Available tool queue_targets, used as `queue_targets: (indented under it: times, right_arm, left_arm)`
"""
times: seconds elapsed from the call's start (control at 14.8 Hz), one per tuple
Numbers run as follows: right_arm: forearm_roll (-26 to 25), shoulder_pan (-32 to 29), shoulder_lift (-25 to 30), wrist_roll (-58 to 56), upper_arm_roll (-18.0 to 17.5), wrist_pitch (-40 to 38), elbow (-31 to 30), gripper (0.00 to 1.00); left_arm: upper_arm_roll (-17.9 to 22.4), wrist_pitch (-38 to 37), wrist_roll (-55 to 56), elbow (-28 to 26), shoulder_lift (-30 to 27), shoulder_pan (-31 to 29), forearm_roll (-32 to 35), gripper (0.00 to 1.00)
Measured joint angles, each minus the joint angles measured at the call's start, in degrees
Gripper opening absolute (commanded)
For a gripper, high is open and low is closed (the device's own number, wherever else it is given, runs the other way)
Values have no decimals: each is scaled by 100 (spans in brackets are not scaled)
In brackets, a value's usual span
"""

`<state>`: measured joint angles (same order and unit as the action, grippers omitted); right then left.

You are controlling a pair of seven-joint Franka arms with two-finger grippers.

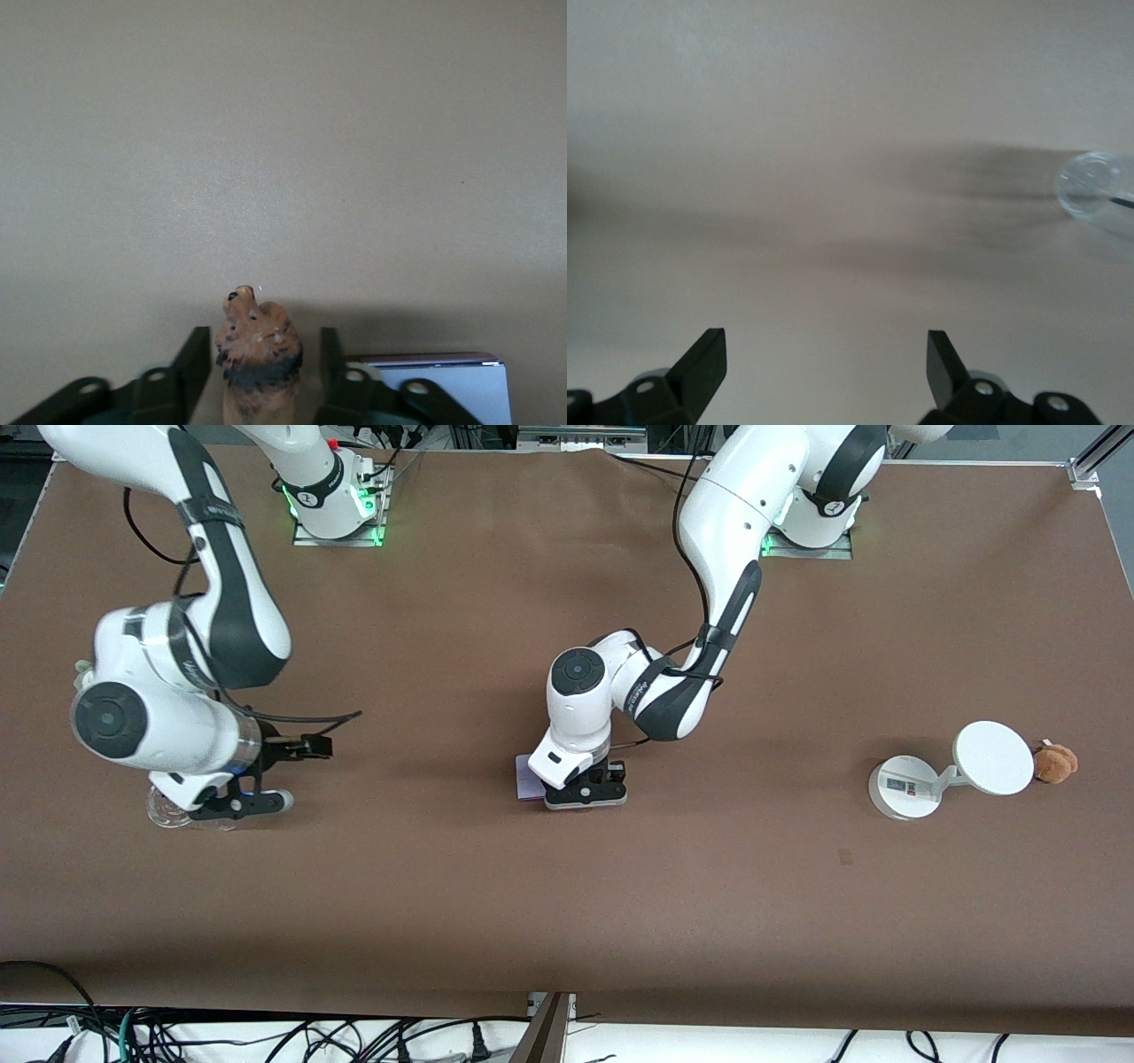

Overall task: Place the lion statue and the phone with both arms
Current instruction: 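Lift the lion with the left gripper while the right gripper reaches the phone, then grasp the phone with the right gripper while the left gripper carries the lion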

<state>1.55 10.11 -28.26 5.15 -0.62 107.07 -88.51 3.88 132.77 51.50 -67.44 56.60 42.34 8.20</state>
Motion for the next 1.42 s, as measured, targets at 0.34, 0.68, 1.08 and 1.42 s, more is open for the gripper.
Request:
queue_targets:
  times: [0.34, 0.68, 1.08, 1.42]
  right_arm:
    - [1, 502, -402, 625, -10, 480, 9, 100]
    - [2, 690, -469, 756, -11, 613, 10, 100]
    - [28, 1094, -713, 798, -19, 1071, 9, 100]
    - [40, 1945, -1122, 1851, -38, 1865, 10, 100]
  left_arm:
    - [20, 0, -2, 27, 0, -3, 1, 0]
    - [114, -303, -61, 129, -166, -268, 1, 0]
    - [99, -1413, -1623, -309, -1093, -1438, -7, 0]
    - [79, -1290, -1989, -1309, -1431, -2066, -9, 0]
